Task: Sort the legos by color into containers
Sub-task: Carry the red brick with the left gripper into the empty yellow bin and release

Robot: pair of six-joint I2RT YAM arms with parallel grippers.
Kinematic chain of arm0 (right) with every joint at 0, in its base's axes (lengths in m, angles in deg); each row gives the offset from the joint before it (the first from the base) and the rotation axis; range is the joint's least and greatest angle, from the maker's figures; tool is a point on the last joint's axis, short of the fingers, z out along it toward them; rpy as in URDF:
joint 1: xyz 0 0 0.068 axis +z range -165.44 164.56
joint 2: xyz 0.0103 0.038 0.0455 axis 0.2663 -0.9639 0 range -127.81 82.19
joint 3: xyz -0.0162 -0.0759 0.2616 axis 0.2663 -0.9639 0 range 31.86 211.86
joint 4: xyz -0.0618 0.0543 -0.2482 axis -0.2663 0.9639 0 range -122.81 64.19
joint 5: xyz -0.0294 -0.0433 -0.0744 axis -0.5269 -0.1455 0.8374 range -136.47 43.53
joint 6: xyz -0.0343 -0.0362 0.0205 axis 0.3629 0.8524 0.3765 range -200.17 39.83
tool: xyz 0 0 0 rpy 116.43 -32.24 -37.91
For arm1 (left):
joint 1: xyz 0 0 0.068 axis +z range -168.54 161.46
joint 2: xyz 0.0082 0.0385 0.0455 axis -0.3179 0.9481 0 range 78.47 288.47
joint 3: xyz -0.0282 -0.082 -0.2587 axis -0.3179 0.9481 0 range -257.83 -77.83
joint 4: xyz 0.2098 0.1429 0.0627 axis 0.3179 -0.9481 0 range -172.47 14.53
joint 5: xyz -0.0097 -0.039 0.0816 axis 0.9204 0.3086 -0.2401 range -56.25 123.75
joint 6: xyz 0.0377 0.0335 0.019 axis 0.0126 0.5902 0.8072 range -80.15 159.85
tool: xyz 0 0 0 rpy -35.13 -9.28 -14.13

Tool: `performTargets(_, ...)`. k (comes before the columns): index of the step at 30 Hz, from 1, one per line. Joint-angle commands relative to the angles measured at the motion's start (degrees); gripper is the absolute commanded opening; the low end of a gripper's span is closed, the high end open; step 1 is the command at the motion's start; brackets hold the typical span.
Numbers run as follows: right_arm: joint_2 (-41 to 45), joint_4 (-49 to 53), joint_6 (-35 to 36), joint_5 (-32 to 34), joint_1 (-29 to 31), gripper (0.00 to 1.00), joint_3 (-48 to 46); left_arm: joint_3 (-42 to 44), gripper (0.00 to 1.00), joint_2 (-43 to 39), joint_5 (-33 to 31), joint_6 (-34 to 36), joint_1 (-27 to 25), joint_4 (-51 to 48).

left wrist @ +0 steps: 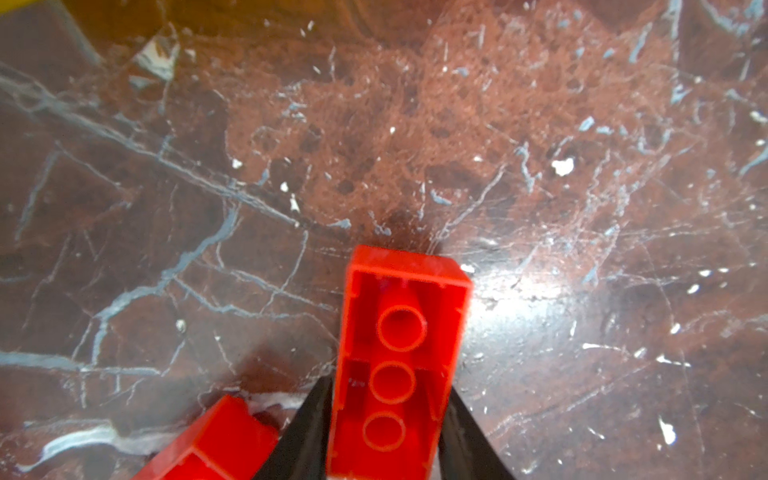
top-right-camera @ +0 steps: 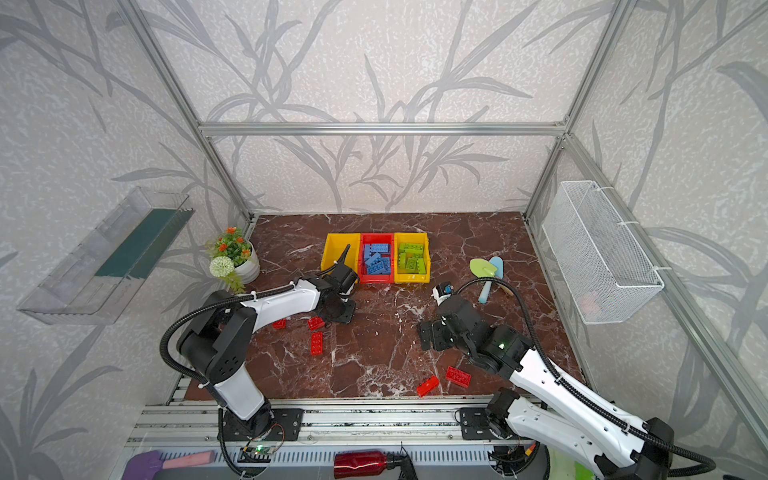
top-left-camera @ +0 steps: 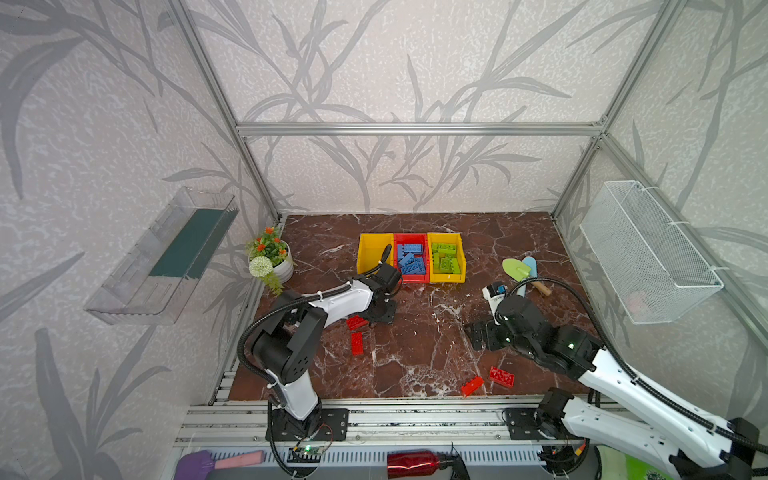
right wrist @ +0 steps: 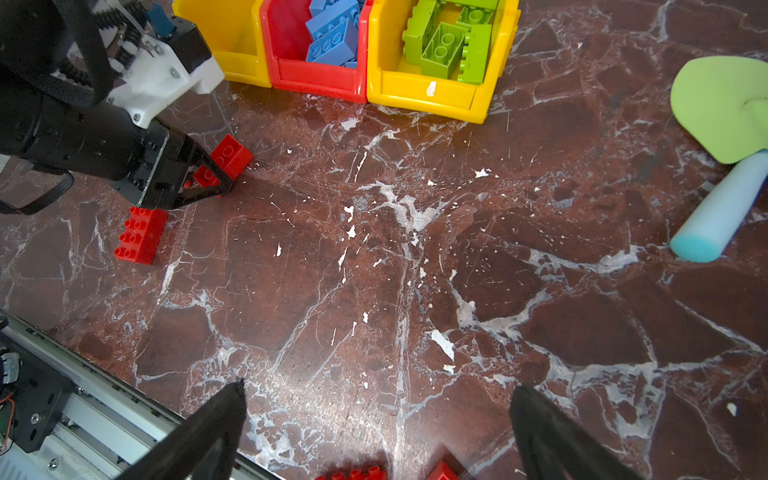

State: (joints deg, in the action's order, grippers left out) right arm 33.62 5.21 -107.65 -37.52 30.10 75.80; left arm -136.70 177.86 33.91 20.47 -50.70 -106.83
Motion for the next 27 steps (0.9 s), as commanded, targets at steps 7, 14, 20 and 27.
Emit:
performTargets(7, 0.7, 0.3, 0.2, 0.2, 0.2, 0.99, -0.3, -6.7, 0.24, -1.1, -3.0, -2.5, -0.2, -6.4)
performTargets(14, 0.7, -0.3, 1.1, 0.2, 0.1, 0.99, 0.2, -16.1, 0.23, -2.0, -10.9, -4.2, -0.2, -12.6)
performTargets(20, -0.1, -1.0, 2.5, -0.7, -0.9, 0.99, 1.2, -29.6, 0.24, 6.2, -14.7, -3.4, 2.0, -17.8)
performTargets(27, -1.0, -1.7, 4.2, -3.7, -4.0, 0.99, 1.5, -44.5, 0.25, 16.8, -12.3, -2.8, 5.9, -21.4)
